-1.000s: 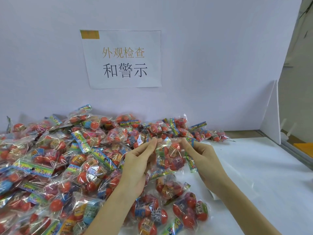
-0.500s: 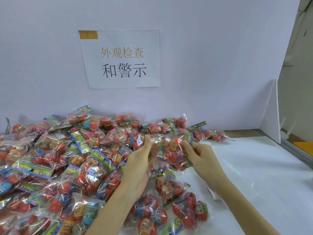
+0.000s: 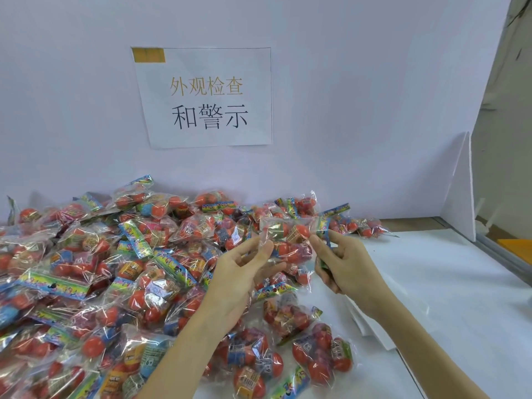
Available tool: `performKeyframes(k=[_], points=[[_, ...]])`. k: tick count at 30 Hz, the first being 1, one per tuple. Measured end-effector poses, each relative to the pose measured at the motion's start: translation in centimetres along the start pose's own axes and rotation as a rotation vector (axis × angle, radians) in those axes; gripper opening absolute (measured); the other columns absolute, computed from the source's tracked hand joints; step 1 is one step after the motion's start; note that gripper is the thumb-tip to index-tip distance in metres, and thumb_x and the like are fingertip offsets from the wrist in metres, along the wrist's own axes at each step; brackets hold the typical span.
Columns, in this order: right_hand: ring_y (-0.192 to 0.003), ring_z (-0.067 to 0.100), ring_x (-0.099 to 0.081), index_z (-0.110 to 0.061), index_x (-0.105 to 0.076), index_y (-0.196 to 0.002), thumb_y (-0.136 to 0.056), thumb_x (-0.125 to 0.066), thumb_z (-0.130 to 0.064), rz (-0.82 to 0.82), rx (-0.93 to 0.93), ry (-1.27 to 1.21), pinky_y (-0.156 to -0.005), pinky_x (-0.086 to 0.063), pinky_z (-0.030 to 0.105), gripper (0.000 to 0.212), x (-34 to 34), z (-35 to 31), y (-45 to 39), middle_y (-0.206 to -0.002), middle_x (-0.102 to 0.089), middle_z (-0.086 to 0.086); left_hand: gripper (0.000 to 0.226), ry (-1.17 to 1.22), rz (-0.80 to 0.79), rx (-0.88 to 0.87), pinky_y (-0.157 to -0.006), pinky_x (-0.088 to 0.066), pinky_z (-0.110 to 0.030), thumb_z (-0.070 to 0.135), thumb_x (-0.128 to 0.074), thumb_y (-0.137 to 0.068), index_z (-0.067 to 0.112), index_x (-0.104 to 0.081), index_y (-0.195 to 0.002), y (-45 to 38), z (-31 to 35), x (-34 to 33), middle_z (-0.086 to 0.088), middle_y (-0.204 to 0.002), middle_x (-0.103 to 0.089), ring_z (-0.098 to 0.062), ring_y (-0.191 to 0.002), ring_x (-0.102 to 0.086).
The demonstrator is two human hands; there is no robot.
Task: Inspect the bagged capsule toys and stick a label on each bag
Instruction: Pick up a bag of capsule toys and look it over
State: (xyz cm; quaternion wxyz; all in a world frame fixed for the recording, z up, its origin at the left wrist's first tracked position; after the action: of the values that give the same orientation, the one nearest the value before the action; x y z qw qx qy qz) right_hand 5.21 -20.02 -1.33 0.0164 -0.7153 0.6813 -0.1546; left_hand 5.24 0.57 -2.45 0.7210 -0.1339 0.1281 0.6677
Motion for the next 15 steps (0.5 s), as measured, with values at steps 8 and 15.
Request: performKeyframes(k=[8,15], points=[[-0.053,0.022,-0.06,-0.019,-0.066,-0.117,-0.092,-0.053,-0.067,0.037,-0.153,-0.099,-0.039,-0.036,0.025,0.056,-0.2,-0.1,0.1,-0.077,-0.076,0.014,0.035,-0.224,0.047,-0.349,-0.091,-0.059,-0.026,0.025,-0.08,-0.087,0.038,-0.077,-0.12,0.6,0.9,0.2,0.007,-0.115,-0.078,-0.02,-0.103,-0.076],[-0.106,0.032,-0.075,-0.014,-0.078,-0.114,-0.094,-0.062,-0.057,-0.216,-0.239,-0.488,-0.081,-0.061,0.033,0.049,-1.6,0.1,0.4,-0.108,-0.076,0.012,0.042,-0.804,-0.216,-0.693,-0.11,-0.048,-0.031,-0.003,-0.073,-0.092,0.026,-0.077,-0.123,1.0,0.6,-0.4,0.013,-0.141,-0.06,-0.015,-0.138,-0.053]])
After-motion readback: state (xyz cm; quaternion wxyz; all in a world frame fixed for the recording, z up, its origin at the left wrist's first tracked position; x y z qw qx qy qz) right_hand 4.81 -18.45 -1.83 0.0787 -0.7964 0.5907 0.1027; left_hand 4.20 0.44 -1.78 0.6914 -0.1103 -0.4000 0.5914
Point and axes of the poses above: each hand's wrist, its own y-axis away from the middle knuckle, its own x-axis out of the back of the hand, z = x × y, the point moved 1 cm from there along -y, towards the middle knuckle
